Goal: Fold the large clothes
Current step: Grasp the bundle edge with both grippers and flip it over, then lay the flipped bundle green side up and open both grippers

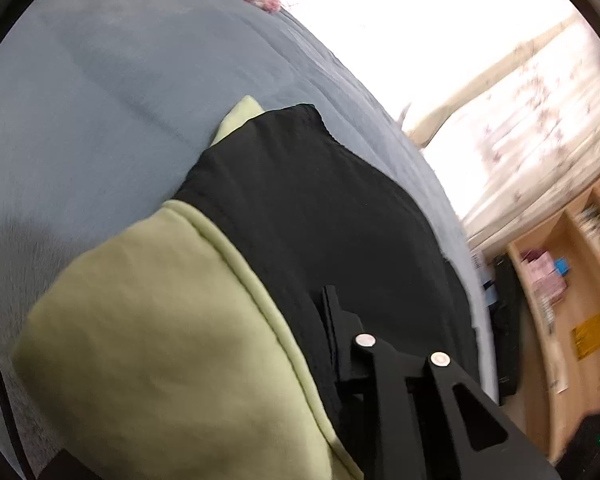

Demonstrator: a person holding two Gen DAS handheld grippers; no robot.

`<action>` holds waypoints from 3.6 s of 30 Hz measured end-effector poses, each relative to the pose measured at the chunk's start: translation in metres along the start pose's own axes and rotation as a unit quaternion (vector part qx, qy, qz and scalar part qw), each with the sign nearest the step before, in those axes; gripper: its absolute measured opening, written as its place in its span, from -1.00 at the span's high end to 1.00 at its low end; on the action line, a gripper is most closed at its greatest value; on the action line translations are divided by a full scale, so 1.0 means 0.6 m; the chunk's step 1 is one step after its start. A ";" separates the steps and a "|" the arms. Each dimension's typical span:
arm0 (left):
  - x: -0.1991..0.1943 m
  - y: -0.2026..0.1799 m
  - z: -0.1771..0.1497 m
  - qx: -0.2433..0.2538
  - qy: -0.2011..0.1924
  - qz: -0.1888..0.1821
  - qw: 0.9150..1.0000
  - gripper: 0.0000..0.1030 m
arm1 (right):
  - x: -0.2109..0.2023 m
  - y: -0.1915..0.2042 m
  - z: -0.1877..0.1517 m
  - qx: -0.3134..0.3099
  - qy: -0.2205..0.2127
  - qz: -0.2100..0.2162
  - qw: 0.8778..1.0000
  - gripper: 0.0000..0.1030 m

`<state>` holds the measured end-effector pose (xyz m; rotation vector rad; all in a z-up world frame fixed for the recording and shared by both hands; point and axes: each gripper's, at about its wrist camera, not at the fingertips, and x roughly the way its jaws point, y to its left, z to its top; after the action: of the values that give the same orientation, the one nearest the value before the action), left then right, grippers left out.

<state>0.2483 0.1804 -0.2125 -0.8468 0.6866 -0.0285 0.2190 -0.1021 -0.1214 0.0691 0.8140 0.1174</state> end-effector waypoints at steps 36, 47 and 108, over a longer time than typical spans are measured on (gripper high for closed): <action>0.044 -0.581 -0.239 0.450 0.007 -0.052 0.892 0.80 | -0.032 -0.282 -0.026 0.212 0.019 -0.039 0.976 0.77; 0.214 -0.562 -0.442 0.516 0.146 0.012 0.844 0.80 | -0.045 -0.454 -0.124 0.313 0.047 -0.083 0.945 0.77; 0.016 -0.330 -0.202 0.296 0.117 0.048 0.947 -0.16 | -0.080 -0.373 -0.096 0.270 0.044 0.066 0.960 -0.19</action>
<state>0.2342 -0.0385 -0.1358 -0.2304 0.8810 -0.2402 0.1618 -0.3293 -0.1500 0.6383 0.9121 0.0206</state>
